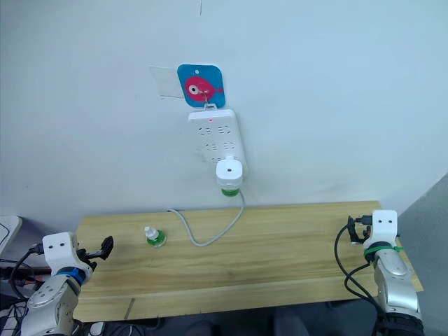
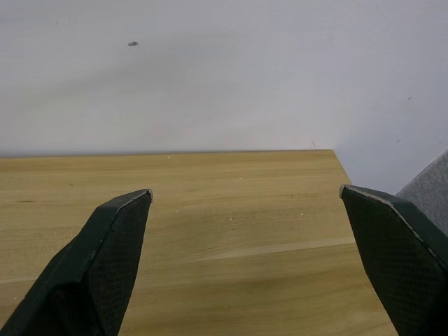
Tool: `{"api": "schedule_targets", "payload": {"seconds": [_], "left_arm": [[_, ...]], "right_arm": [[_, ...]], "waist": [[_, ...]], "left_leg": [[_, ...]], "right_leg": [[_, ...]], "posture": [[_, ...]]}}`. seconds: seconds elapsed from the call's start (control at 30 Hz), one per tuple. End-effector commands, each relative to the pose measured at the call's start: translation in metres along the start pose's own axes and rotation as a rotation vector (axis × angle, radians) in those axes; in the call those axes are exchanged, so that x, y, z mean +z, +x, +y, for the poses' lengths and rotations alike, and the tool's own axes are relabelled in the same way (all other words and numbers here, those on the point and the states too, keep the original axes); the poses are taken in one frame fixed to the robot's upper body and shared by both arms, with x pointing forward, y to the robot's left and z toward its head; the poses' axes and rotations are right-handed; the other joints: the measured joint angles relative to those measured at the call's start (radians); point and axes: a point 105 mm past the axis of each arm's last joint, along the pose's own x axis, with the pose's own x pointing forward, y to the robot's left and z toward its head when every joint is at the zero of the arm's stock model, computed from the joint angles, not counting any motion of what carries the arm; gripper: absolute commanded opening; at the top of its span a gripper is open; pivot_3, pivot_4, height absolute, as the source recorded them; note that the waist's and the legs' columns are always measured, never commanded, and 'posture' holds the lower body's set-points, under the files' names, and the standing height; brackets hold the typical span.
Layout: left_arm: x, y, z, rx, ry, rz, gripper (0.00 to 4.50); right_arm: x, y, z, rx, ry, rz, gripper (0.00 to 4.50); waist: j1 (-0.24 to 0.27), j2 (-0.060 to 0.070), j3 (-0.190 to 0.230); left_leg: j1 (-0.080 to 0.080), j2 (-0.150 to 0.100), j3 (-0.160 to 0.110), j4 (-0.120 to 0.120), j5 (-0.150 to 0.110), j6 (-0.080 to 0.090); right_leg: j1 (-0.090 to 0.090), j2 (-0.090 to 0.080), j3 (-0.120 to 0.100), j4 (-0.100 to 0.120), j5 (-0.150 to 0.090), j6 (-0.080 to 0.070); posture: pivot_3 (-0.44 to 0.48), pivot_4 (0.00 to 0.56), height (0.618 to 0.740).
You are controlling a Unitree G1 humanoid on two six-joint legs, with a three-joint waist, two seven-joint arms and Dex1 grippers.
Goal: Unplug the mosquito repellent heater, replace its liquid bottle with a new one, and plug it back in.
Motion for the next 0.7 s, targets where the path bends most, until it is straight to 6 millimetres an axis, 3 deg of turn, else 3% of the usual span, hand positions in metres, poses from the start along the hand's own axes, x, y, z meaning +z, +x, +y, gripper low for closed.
{"api": "schedule_targets", "payload": {"seconds": [0.03, 0.47, 0.7], "left_arm": [[0.015, 0.002, 0.013, 0.032, 0.006, -0.036, 4.48], [0.025, 0.006, 0.010, -0.008, 0.021, -0.058, 4.48], [0.043, -0.011, 0.003, -0.136, 0.007, -0.105, 4.48]], "right_arm": [[0.011, -0.003, -0.006, -0.013, -0.017, -0.046, 4.50], [0.013, -0.011, -0.009, -0.023, -0.034, -0.054, 4.50], [0.035, -0.016, 0.003, 0.069, -0.056, -0.099, 4.50]], "waist": [[0.000, 0.000, 0.000], [-0.011, -0.001, -0.001], [-0.014, -0.001, 0.002]], "left_leg": [[0.000, 0.000, 0.000, 0.000, 0.000, 0.000], [0.000, 0.000, -0.001, 0.000, 0.000, 0.000], [0.000, 0.000, -0.001, 0.000, 0.000, 0.000]], "right_leg": [[0.000, 0.000, 0.000, 0.000, 0.000, 0.000], [0.000, 0.000, -0.001, 0.000, 0.000, 0.000], [0.000, -0.001, -0.001, 0.000, 0.000, 0.000]], "posture": [[-0.071, 0.108, 0.740], [-0.085, 0.121, 0.740], [-0.090, 0.137, 0.740]]}}
